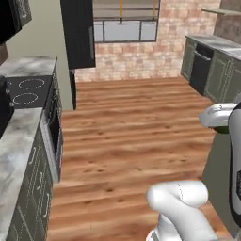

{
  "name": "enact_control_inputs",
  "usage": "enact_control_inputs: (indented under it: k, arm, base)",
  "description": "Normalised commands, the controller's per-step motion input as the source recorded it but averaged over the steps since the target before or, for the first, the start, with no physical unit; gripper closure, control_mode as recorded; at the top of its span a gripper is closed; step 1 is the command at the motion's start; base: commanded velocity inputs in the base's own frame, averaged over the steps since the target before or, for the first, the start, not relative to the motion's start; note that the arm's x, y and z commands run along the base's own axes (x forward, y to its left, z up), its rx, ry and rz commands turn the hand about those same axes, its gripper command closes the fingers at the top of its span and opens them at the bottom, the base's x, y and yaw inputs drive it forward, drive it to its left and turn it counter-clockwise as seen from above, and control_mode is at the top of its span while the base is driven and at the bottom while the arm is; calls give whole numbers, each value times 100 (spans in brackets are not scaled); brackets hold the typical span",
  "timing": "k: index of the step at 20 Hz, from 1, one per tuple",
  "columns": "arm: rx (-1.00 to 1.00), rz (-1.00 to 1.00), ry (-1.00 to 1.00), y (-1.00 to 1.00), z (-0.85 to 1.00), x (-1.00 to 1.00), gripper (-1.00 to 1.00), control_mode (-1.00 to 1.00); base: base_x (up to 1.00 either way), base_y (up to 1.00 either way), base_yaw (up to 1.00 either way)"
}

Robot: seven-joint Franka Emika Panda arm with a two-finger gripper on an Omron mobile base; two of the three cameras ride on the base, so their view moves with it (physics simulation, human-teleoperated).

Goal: Transport the steak and lime to the fridge. Place the steak on the rack containing meat and place the lime on the rack containing the vegetable, ensuring meats and vegetables are on different racks.

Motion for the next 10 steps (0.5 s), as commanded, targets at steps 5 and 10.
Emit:
enact_control_inputs:
  k: [5, 10]
  arm:
    - [0, 0, 0, 0, 0, 0, 100, 100]
    - [0, 0, 0, 0, 0, 0, 100, 100]
  base:
    - [100, 0, 0]
    - [100, 0, 0]
